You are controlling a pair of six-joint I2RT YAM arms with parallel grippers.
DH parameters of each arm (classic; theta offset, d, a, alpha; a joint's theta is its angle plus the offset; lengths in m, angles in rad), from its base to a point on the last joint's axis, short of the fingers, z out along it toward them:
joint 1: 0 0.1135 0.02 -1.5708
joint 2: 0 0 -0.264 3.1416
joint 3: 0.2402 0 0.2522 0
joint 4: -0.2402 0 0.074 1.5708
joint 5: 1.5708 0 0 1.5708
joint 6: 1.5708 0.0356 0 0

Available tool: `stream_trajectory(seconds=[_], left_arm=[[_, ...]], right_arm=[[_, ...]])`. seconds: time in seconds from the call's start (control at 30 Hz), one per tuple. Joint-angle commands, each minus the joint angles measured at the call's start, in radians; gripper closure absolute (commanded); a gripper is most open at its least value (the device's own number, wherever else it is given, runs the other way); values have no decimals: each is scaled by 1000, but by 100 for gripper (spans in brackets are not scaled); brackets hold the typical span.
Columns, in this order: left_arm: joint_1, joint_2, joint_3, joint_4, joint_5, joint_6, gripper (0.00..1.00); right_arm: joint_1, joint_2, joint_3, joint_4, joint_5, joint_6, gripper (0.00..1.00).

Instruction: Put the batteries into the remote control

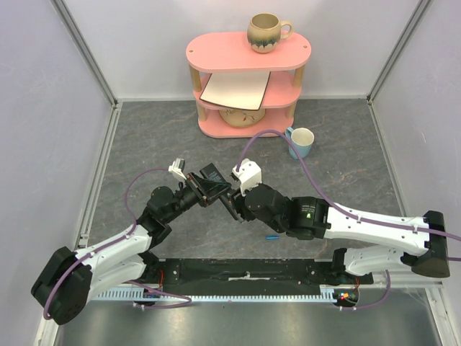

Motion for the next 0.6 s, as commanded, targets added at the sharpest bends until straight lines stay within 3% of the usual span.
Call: stream_trajectory(seconds=[0.0, 0.57], left_arm=[[-6, -7, 1, 73, 3, -28, 98], [-6, 14, -8, 95, 3, -28, 98]], right_arm=[[-3, 0, 51, -7, 24, 1, 40], [-3, -14, 79, 21, -48, 15, 34]])
